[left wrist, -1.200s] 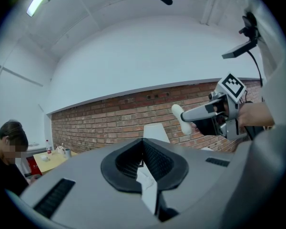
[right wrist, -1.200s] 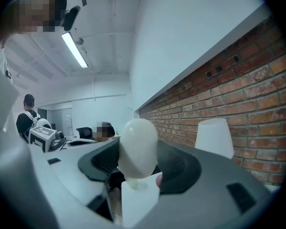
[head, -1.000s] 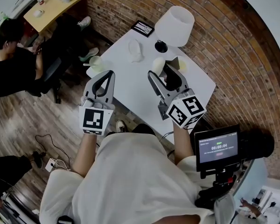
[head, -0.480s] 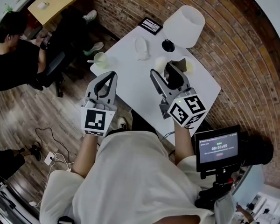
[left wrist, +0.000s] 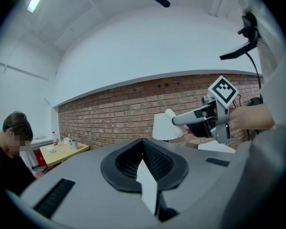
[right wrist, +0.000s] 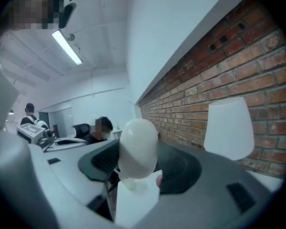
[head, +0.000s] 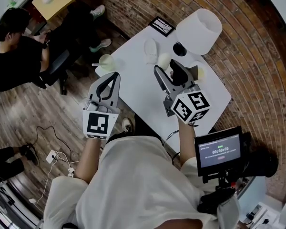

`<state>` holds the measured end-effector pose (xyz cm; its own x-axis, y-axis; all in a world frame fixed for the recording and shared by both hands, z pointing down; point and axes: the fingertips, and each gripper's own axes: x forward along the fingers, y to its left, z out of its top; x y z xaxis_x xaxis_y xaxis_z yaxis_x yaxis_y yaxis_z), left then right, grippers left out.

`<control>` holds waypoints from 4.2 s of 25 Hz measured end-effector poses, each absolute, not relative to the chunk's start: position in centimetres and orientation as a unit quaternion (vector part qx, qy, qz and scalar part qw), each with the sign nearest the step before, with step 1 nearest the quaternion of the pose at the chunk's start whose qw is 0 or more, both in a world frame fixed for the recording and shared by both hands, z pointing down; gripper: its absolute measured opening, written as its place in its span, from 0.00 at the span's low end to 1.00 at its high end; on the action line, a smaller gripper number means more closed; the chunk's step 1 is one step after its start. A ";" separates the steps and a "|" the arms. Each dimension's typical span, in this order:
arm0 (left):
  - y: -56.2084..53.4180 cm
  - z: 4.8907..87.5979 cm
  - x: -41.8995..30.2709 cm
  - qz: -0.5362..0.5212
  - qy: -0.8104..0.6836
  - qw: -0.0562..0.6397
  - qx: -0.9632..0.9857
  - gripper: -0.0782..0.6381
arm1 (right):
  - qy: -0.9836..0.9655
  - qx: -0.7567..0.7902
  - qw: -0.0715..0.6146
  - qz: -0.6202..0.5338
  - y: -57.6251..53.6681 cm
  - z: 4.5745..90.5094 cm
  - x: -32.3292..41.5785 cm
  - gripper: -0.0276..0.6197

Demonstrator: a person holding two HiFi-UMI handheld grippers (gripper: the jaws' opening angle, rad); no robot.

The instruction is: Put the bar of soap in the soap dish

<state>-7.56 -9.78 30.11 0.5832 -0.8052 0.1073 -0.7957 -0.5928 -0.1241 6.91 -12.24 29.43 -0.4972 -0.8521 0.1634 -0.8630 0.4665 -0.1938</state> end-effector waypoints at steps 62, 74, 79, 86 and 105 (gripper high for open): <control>-19.4 42.5 -6.0 -0.135 0.465 -0.092 -0.870 0.11 | -0.809 0.501 0.191 0.240 -31.4 54.3 9.5 0.43; -19.2 42.7 -5.9 -0.148 0.467 -0.079 -0.868 0.11 | -0.799 0.509 0.201 0.248 -32.2 55.6 9.9 0.43; -18.9 42.7 -5.5 -0.147 0.466 -0.082 -0.869 0.11 | -0.792 0.515 0.217 0.245 -32.3 56.4 10.1 0.43; -18.9 42.8 -5.7 -0.150 0.467 -0.085 -0.867 0.11 | -0.784 0.520 0.235 0.243 -32.5 57.2 10.3 0.43; -18.6 42.9 -5.4 -0.150 0.465 -0.087 -0.868 0.11 | -0.786 0.523 0.245 0.221 -32.9 57.7 9.7 0.43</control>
